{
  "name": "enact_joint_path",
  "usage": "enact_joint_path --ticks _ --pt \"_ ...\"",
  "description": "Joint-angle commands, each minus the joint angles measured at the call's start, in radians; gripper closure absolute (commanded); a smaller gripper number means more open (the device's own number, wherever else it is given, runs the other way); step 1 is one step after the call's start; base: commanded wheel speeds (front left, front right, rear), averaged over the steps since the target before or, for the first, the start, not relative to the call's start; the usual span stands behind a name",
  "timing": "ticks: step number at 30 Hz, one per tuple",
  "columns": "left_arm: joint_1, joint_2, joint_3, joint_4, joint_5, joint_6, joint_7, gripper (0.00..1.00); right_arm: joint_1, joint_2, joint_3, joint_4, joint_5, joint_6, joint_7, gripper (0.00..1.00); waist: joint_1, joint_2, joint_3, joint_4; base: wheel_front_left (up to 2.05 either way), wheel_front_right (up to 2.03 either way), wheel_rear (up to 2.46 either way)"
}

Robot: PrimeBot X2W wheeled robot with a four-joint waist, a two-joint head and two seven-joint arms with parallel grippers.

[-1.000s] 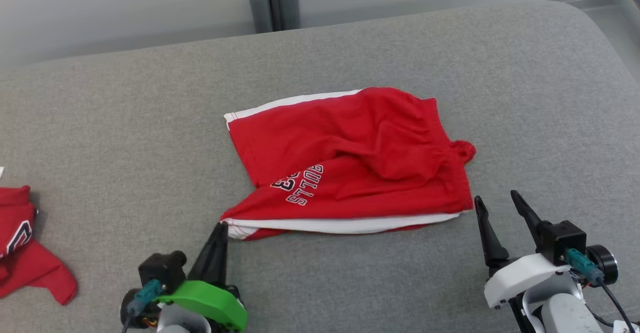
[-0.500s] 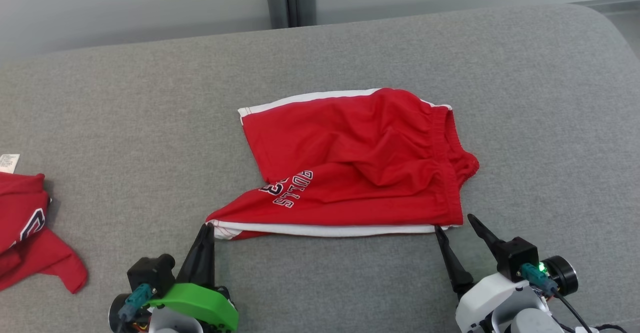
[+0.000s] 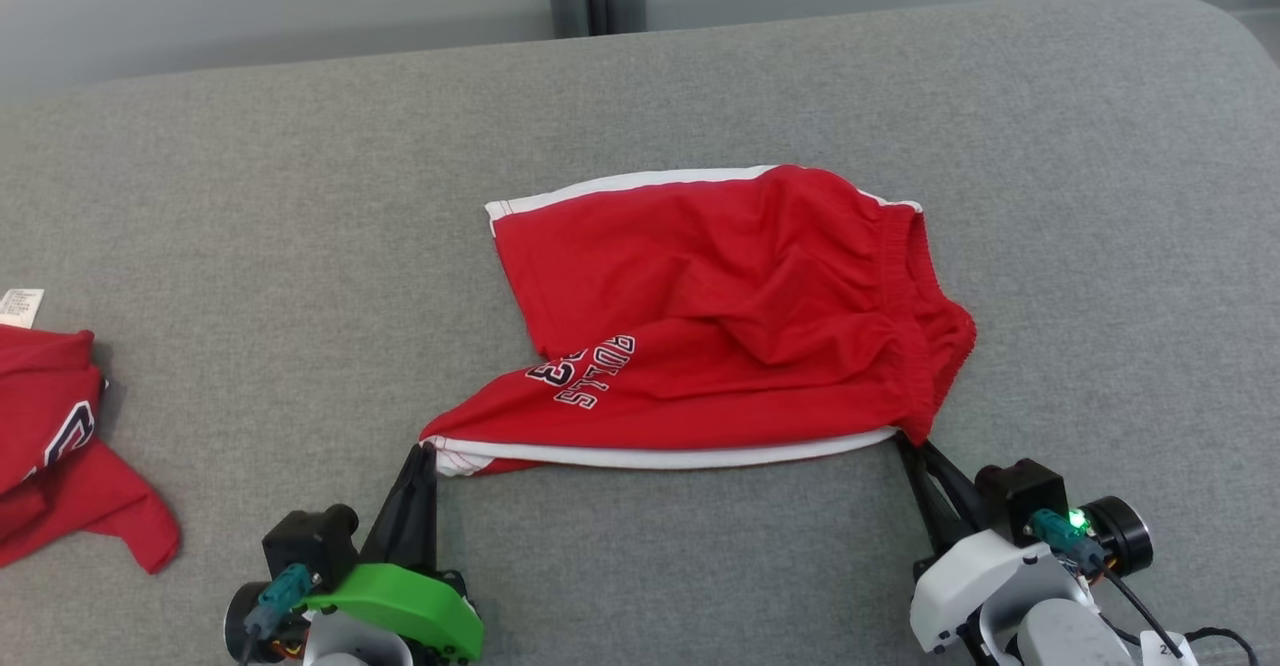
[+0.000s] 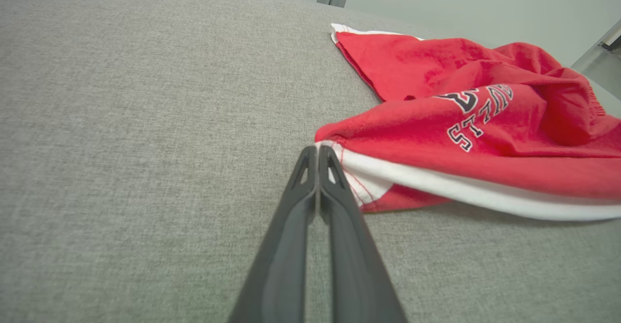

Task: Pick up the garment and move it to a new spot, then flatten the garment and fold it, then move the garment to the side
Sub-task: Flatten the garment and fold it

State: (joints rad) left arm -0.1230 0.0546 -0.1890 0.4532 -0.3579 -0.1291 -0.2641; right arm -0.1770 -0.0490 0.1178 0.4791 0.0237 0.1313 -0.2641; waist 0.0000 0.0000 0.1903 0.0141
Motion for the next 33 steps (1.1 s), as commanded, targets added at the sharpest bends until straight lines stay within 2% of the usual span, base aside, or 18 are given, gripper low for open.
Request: enact_joint_path --ticks 1,10,17,21,22,23,28,33 --pt "-0.015 0.003 0.003 -0.001 0.01 -0.002 0.0 1.0 -0.011 -0.004 0.003 0.002 -0.002 -0.001 0.0 1.0 0.0 0.0 -0.001 0.002 0.0 0.0 0.0" --pt "0.004 0.005 0.008 -0.061 0.021 -0.002 -0.001 1.0 0.017 -0.004 0.01 -0.111 0.04 -0.001 0.0 1.0 0.0 0.0 -0.062 0.002 0.0 0.0 0.0" --pt "-0.05 0.054 0.007 -0.197 0.035 -0.002 -0.001 1.0 -0.028 -0.036 0.074 -0.277 0.131 -0.001 -0.001 1.0 0.0 0.0 -0.121 -0.014 0.0 0.0 0.0" --pt "-0.131 0.134 0.019 -0.312 0.034 -0.002 0.0 1.0 -0.112 -0.093 0.127 -0.371 0.226 -0.001 -0.001 1.0 0.0 0.0 -0.139 -0.027 0.0 0.0 0.0" --pt "-0.19 0.189 0.004 -0.352 0.033 -0.002 0.0 1.0 -0.167 -0.13 0.146 -0.398 0.257 -0.001 -0.001 1.0 0.0 0.0 -0.141 -0.028 0.0 0.0 0.0" --pt "-0.218 0.214 -0.001 -0.362 0.027 -0.002 0.0 1.0 -0.192 -0.147 0.154 -0.405 0.274 -0.001 -0.001 1.0 0.0 0.0 -0.14 -0.028 0.0 0.0 0.0" --pt "-0.401 0.335 -0.032 -0.348 -0.018 0.0 0.017 1.0 -0.383 -0.238 0.204 -0.405 0.343 -0.001 0.072 1.0 0.0 0.0 -0.098 -0.027 0.0 0.0 0.0" --pt "-0.573 0.391 -0.053 -0.276 -0.059 0.0 0.049 1.0 -0.591 -0.272 0.281 -0.336 0.365 -0.001 0.146 1.0 0.0 0.0 -0.006 -0.031 0.0 0.0 0.0"
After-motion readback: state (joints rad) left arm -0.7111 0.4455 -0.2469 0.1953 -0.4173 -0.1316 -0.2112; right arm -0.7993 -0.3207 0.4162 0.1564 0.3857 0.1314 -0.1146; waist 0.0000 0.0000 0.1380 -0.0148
